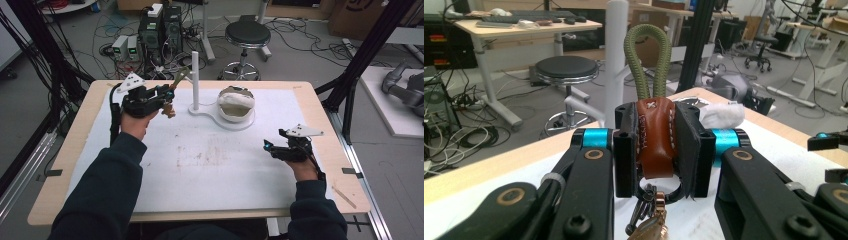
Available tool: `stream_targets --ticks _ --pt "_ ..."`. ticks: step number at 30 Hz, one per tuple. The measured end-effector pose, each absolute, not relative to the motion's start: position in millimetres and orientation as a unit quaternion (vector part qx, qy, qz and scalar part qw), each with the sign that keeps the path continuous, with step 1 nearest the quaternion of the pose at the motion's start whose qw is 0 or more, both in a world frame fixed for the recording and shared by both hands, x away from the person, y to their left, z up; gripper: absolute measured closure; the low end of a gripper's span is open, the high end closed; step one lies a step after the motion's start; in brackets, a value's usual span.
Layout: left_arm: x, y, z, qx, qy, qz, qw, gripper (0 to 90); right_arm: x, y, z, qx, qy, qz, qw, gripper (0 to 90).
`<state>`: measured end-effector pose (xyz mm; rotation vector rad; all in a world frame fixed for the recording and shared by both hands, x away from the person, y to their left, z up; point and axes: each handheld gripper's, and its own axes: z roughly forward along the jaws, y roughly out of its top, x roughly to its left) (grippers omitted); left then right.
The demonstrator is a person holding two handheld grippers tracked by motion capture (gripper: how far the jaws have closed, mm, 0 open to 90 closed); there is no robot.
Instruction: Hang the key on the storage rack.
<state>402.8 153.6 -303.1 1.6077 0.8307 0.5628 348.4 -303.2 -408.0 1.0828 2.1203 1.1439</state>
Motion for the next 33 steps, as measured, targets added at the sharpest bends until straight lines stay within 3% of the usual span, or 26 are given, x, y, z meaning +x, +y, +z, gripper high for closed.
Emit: stream_targets --ticks 13,23,26,33 --pt "432 129 -310 0.719 0.375 0.266 0.521 71.3 348 -306 -409 0.401 0.777 0.422 0.241 26.2" --pt "443 120 -327 0.731 0.399 0.241 0.499 69.6 348 -306 -410 0.399 0.778 0.421 0.241 26.3" --pt "444 126 -335 0.725 0.407 0.219 0.511 64.3 348 -306 -410 0.401 0.777 0.421 0.239 26.3" --pt "434 153 -356 0.709 0.420 0.187 0.535 35.6 348 -306 -411 0.401 0.778 0.421 0.239 26.3"
